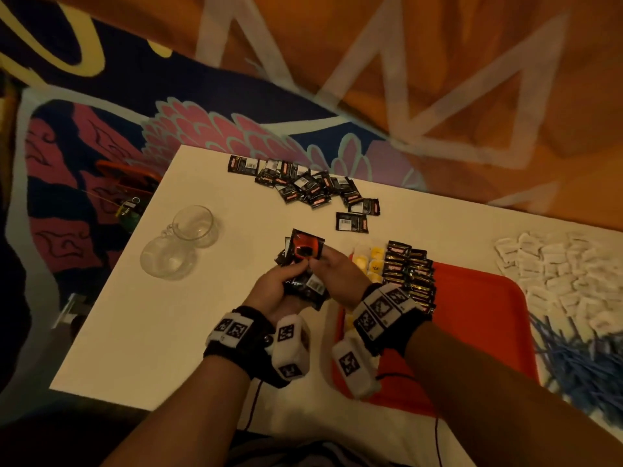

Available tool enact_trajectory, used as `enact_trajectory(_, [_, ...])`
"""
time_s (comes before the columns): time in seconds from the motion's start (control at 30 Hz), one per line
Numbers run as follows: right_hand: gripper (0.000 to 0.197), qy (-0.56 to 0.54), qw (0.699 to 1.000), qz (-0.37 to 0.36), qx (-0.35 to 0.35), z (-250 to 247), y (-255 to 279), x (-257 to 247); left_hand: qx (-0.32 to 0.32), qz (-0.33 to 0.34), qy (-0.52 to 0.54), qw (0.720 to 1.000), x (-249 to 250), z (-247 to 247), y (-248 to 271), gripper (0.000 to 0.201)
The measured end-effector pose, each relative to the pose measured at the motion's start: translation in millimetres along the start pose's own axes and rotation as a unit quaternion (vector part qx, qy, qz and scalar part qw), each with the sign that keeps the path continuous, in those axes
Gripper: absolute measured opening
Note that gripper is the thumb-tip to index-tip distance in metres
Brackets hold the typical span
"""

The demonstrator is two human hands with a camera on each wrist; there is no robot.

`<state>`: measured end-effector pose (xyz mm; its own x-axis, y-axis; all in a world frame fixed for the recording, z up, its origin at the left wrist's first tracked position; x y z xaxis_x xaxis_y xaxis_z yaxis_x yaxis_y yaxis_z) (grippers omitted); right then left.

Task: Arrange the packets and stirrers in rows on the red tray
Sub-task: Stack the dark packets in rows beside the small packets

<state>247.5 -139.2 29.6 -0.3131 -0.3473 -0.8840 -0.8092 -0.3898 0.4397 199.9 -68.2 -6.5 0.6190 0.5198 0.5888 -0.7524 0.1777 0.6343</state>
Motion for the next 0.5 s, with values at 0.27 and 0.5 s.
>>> enact_trajectory(0.27, [0.113,0.382,0.908,-0.171,-0.01,-57,95,-81,-0.018,0.035,-0.038,0.998,7,89,36,0.032])
enact_trajectory(0.5, [0.088,0.522,0.843,-0.12,-0.048,-91,146,-80,-0.064,-0.011,-0.065,0.996,-20,175,70,0.026])
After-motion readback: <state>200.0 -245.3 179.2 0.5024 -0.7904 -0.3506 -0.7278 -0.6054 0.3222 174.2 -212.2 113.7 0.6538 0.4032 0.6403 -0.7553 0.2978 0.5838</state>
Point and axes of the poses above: each hand's wrist, its own y-axis away from the middle knuckle, its own z-axis out of the palm, x = y × z, the point moved 10 cm from there along -y, towards the middle knuckle, and after that the axes turned 9 degrees about -y, right-handed, at the moved point
